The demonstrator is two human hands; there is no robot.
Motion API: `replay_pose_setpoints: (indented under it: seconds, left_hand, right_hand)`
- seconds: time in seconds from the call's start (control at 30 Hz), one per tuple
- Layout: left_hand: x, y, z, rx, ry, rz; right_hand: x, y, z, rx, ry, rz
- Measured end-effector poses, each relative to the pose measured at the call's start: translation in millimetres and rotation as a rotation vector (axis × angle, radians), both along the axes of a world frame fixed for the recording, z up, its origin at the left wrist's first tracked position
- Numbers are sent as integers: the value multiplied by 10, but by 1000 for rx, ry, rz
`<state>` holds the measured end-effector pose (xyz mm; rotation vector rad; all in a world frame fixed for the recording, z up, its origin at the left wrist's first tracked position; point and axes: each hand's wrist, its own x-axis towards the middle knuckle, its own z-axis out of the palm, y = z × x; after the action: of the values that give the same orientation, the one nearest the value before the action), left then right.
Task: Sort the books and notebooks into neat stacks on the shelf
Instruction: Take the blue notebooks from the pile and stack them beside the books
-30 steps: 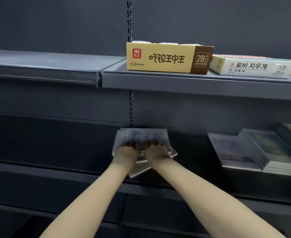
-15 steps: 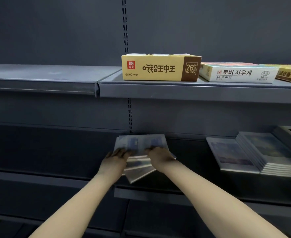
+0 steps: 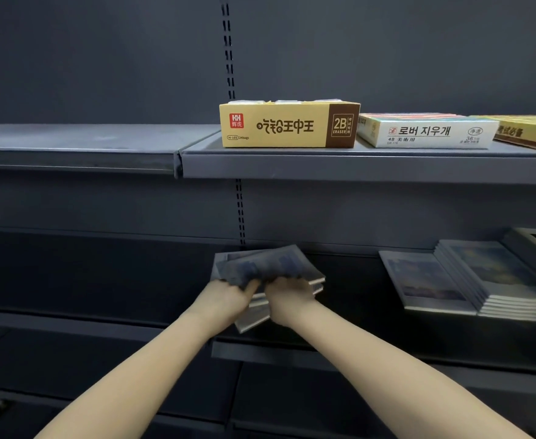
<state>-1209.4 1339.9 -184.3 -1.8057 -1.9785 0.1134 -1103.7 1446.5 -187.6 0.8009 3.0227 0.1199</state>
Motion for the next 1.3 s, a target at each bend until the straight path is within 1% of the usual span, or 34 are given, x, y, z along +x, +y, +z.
replay_pose_setpoints:
  seconds: [0.07, 0.2, 0.23, 0.33, 0.37, 0.4, 0.43, 0.47, 0.5, 0.6, 0.67, 0.8, 0.97, 1.0, 1.07, 1.13, 1.17, 1.3]
  left_hand:
    - [96, -20, 27, 18, -30, -31]
    - [102, -69, -81, 55, -20, -82]
    - [91, -65, -108, 70, -23, -96]
    - [32, -22, -168, 72, -82, -97]
    - [17, -11, -175, 58, -108, -74]
    - [10, -2, -170, 32, -121, -56]
    - [17, 8, -161, 13, -124, -47]
    - [36, 18, -161, -9, -141, -37]
    - [71, 31, -174, -43, -174, -28]
    - [215, 110, -265, -111, -336, -20]
    - [310, 173, -261, -104, -381, 17]
    - [513, 338, -109, -193, -223, 105]
    - [762, 526, 27, -258, -188, 140]
    - [809, 569, 51, -261, -169, 139]
    - [898, 656, 78, -243, -140, 136]
    - [970, 722, 64, -211, -154, 142]
    - [1003, 747, 50, -196, -177, 145]
    - [1085, 821, -40, -206, -249, 112]
  right_hand:
    - [12, -61, -34, -24, 72, 16]
    - [203, -9, -153, -308, 314, 57]
    - [257, 26, -179, -349, 381, 69]
    - [410, 118, -205, -359, 460, 140]
    - [450, 193, -249, -268, 474, 182]
    - [474, 271, -317, -159, 436, 249]
    - [524, 343, -376, -22, 320, 322]
    - [594, 388, -382, 16, 230, 320]
    - [653, 440, -395, 36, 215, 318]
    - [780, 541, -370, -97, 238, 278]
    - [822, 580, -347, -128, 249, 249]
    - [905, 567, -231, -165, 220, 245]
    - [1029, 612, -67, -145, 157, 236]
    - [1042, 627, -63, -119, 138, 219]
    - [1054, 660, -97, -3, 88, 191]
    - [1101, 686, -181, 100, 69, 181]
    - [1138, 714, -234, 134, 102, 208]
    - [1346, 814, -306, 190, 174, 245]
